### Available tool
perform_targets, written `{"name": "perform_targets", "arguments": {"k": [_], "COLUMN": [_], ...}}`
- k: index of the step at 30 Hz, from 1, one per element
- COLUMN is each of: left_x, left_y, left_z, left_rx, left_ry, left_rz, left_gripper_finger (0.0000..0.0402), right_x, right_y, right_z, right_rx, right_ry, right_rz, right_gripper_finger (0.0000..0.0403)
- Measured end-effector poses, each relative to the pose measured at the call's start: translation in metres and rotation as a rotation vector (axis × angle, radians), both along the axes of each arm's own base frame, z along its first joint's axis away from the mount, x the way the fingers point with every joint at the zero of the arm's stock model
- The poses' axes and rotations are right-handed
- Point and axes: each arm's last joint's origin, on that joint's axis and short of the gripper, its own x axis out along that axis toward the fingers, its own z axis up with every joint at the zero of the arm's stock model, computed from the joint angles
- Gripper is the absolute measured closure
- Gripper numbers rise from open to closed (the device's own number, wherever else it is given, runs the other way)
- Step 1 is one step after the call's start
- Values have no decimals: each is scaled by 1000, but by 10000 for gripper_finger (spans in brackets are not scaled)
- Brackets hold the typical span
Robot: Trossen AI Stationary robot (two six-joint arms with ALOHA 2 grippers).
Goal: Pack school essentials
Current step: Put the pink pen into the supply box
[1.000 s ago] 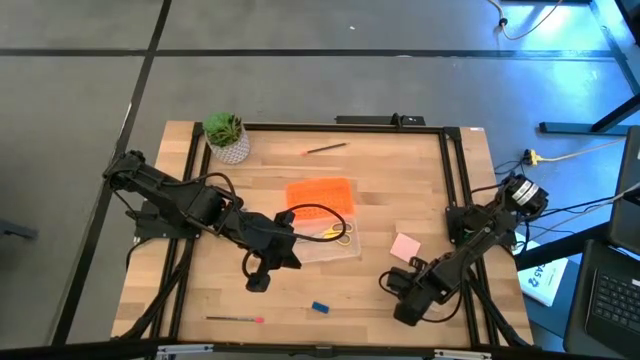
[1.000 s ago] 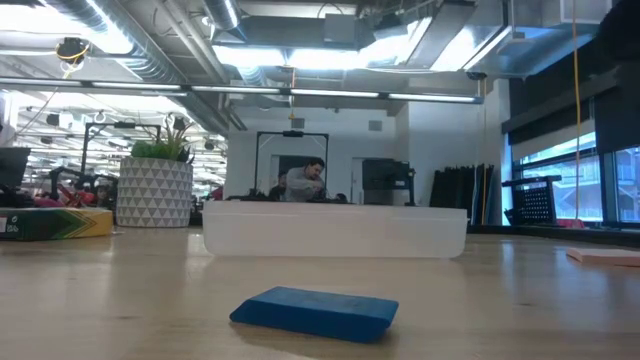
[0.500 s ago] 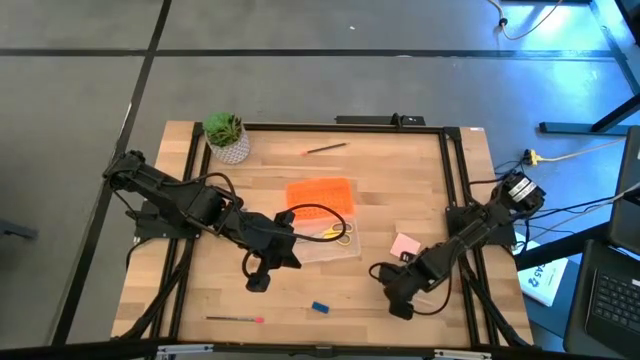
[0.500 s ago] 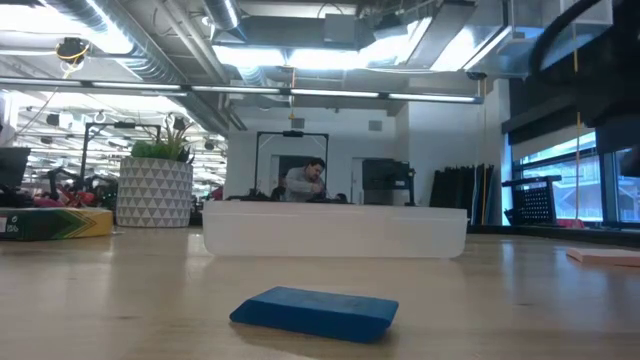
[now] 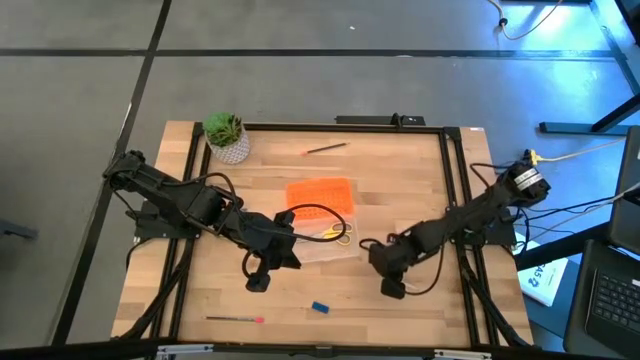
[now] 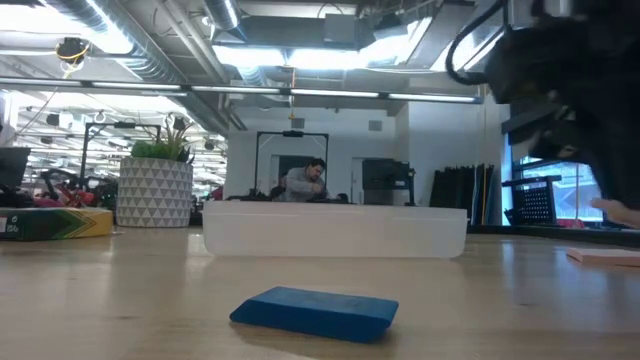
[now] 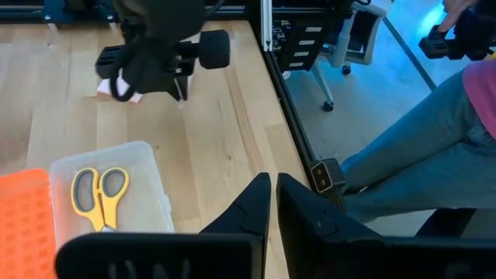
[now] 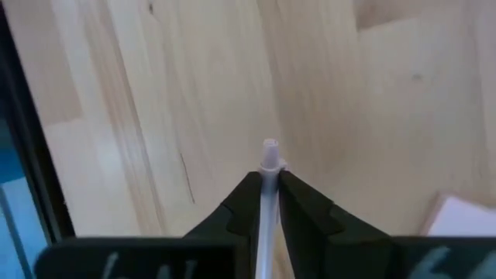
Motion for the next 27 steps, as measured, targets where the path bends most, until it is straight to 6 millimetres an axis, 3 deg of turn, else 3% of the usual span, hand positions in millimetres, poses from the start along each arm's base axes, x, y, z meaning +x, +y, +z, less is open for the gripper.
{"name": "perform_targets", "arguments": {"k": [5, 17, 27], "left_x": [0, 0, 0], "left_y": [0, 1, 1], "left_z": [0, 0, 0], "left_rx": [0, 17, 17], "left_ry": [0, -8, -8], "left_rz": [0, 24, 24], "left_gripper_finger": [388, 401, 384], "right_x": [5, 9, 16], "right_y": [-13, -20, -17], "right_z": [1, 0, -25], "right_rx": [-1, -83, -114], "right_ry": [-8, -54, 14], "right_rz": [16, 48, 81], "right_gripper_finger": [352, 352, 352]}}
